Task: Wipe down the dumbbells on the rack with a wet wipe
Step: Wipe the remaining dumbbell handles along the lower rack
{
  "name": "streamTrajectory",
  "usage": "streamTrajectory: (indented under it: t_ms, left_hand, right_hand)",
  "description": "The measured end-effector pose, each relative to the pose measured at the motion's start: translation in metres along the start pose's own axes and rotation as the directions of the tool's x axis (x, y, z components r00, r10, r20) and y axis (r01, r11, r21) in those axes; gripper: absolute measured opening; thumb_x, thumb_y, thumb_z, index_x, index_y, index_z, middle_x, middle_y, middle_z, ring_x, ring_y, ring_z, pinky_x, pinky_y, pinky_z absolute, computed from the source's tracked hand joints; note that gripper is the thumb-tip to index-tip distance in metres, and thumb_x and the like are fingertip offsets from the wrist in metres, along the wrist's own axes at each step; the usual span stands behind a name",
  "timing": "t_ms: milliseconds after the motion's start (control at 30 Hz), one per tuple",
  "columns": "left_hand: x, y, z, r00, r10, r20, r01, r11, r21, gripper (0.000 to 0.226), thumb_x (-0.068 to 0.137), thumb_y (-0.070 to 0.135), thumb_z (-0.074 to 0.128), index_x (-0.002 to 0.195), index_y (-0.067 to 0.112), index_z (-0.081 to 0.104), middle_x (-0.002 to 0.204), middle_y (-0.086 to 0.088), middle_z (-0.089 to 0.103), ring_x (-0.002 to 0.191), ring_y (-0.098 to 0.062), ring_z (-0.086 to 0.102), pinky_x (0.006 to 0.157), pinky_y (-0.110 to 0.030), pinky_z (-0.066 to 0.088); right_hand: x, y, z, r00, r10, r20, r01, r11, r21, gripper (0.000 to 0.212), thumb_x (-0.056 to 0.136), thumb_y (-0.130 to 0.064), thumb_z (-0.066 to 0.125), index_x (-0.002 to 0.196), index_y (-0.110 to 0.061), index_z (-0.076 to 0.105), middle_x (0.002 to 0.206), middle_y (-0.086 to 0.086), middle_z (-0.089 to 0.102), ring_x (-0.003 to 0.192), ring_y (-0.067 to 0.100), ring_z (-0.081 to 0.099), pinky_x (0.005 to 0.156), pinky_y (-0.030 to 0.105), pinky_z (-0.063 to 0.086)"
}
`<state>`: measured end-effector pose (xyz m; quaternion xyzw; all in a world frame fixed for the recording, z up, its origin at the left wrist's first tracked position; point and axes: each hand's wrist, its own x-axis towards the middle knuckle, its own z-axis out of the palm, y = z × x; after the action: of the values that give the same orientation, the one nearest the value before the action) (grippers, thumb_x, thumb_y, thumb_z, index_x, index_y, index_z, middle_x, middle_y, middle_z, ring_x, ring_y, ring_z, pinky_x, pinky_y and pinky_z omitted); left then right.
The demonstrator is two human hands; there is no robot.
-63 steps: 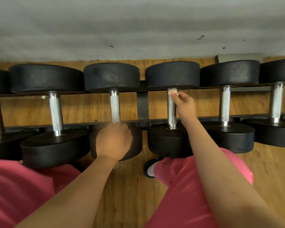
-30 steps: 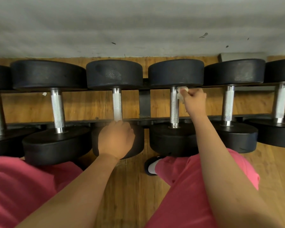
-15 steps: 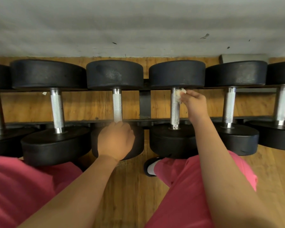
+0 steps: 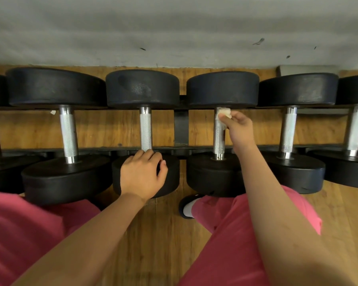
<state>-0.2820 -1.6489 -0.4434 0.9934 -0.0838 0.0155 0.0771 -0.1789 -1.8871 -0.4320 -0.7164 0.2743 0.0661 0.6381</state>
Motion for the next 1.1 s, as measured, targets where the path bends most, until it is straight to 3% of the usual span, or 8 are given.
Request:
streamTrajectory:
  t_ms: [100,233,333,533,733,833,933,1100]
  left_hand:
    - [0.0004,0.0007,-0.0009,1.0,-0.002,0.004,0.002,1.0,0.0,0.038,0.091,0.033,0.036,0.082,0.017,0.069,0.076,0.0,0.065,0.07,-0.02,0.06,0.056,-0.028,0.041]
    - [0.0007,0.0006,-0.0008,1.0,-0.002,0.007,0.002,1.0,-0.013,0.037,0.092,0.032,0.037,0.081,0.016,0.068,0.076,-0.001,0.064,0.07,-0.02,0.059,0.055,-0.028,0.042]
    - [0.0004,0.0004,-0.0012,1.0,-0.001,0.011,0.001,1.0,-0.005,0.036,0.091,0.032,0.037,0.081,0.016,0.068,0.076,-0.001,0.064,0.07,-0.02,0.059,0.055,-0.029,0.042]
    - [0.0,0.0005,-0.0013,1.0,0.005,-0.002,-0.005,1.0,-0.003,0.036,0.091,0.031,0.037,0.08,0.016,0.068,0.075,-0.001,0.064,0.068,-0.02,0.058,0.055,-0.027,0.038]
    - [0.0006,0.0011,-0.0014,1.0,0.008,-0.006,-0.008,1.0,0.0,0.036,0.091,0.031,0.037,0.08,0.016,0.068,0.075,-0.001,0.064,0.069,-0.02,0.059,0.055,-0.026,0.038]
    - [0.0005,0.0008,-0.0013,1.0,0.009,0.0,-0.009,1.0,0.002,0.036,0.091,0.031,0.037,0.08,0.016,0.068,0.075,-0.001,0.064,0.069,-0.02,0.059,0.055,-0.026,0.037]
    - [0.0001,0.0009,-0.001,1.0,0.013,-0.001,-0.013,1.0,0.007,0.035,0.091,0.03,0.038,0.08,0.017,0.068,0.075,0.0,0.064,0.069,-0.02,0.059,0.056,-0.027,0.039]
    - [-0.0002,0.0011,-0.0014,1.0,0.017,-0.006,-0.016,1.0,0.021,0.035,0.091,0.03,0.037,0.08,0.016,0.068,0.075,0.0,0.064,0.069,-0.02,0.059,0.056,-0.027,0.038]
  right_hand:
    - [0.0019,0.0005,-0.0059,0.997,-0.043,-0.066,0.044,0.999,0.015,0.002,0.09,-0.012,0.066,0.091,-0.011,0.067,0.084,-0.006,0.07,0.065,-0.008,0.063,0.061,0.009,0.045]
    - [0.0045,0.0026,-0.0075,0.999,0.03,0.012,-0.029,0.999,-0.031,0.016,0.088,-0.022,0.07,0.102,-0.014,0.067,0.095,-0.006,0.07,0.09,0.003,0.063,0.083,0.02,0.045]
    - [0.0044,0.0059,-0.0031,0.996,0.08,0.024,-0.081,0.997,0.006,0.029,0.086,-0.027,0.072,0.111,-0.016,0.062,0.099,-0.01,0.065,0.089,-0.002,0.057,0.068,0.013,0.036]
    - [0.0041,0.0028,-0.004,0.999,0.021,-0.047,-0.02,1.0,0.013,0.013,0.086,-0.018,0.073,0.076,-0.015,0.065,0.082,-0.002,0.07,0.082,0.007,0.066,0.079,0.018,0.045]
    - [0.0012,0.0051,0.0001,0.999,0.046,-0.003,-0.046,0.999,0.029,0.023,0.088,-0.023,0.07,0.108,-0.012,0.066,0.1,-0.006,0.07,0.094,0.003,0.063,0.072,0.014,0.042]
    - [0.0002,0.0043,-0.0028,0.999,0.032,-0.026,-0.031,0.999,0.031,0.021,0.09,-0.021,0.068,0.105,-0.007,0.068,0.095,-0.006,0.071,0.086,-0.001,0.063,0.071,0.013,0.041]
    - [-0.0006,0.0068,-0.0082,0.998,0.042,-0.043,-0.041,0.999,0.023,0.016,0.09,-0.018,0.067,0.102,-0.006,0.069,0.094,-0.004,0.071,0.089,0.004,0.066,0.084,0.023,0.05]
    - [0.0004,0.0093,-0.0048,0.992,0.12,0.039,-0.121,0.993,0.015,0.042,0.086,-0.033,0.071,0.122,-0.012,0.063,0.109,-0.005,0.066,0.105,0.008,0.058,0.092,0.029,0.036]
